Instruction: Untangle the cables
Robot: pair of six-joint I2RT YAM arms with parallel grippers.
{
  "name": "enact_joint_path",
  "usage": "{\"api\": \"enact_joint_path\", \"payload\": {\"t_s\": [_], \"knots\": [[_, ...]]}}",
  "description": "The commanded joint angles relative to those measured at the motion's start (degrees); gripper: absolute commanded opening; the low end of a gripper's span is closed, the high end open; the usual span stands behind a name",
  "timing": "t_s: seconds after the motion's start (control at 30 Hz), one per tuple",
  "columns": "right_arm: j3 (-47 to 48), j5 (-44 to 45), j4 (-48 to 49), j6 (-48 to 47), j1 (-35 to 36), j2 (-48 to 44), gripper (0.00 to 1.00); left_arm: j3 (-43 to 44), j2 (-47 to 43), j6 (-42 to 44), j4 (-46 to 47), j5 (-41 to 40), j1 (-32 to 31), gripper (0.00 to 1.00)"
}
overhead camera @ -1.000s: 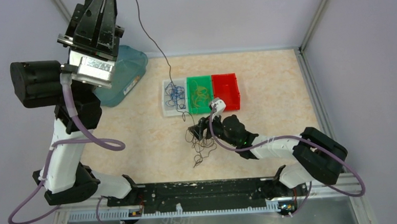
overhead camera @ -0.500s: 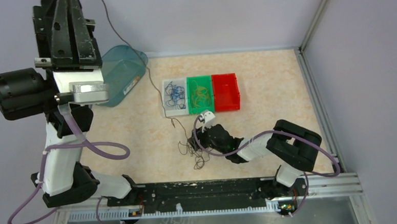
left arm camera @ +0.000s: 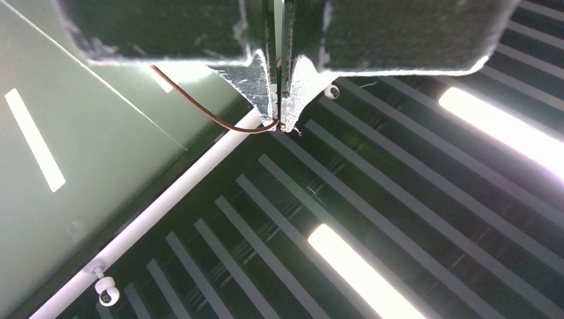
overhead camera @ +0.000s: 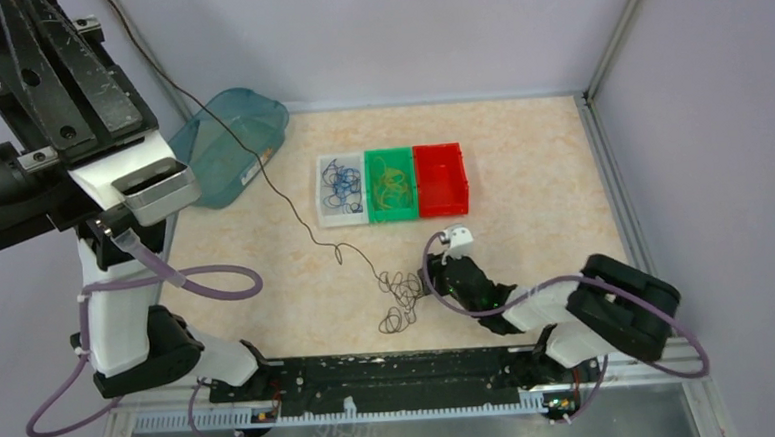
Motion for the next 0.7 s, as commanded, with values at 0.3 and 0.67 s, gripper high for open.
{"api": "enact_joint_path", "payload": {"t_s": [0.3,0.67], "knots": [[3.44,-17.26,-13.11,-12.03,-4.6,-38.47,0.73,-17.55,-4.35,-6.84,-11.4,-12.74,-0.2,0.02],[10.91,-40.58,-10.71,-13.7,-4.53,-31.09,0.75,-17.64,-1.92,-10.47,-12.89,-15.32,-0.17,0.02]]}}
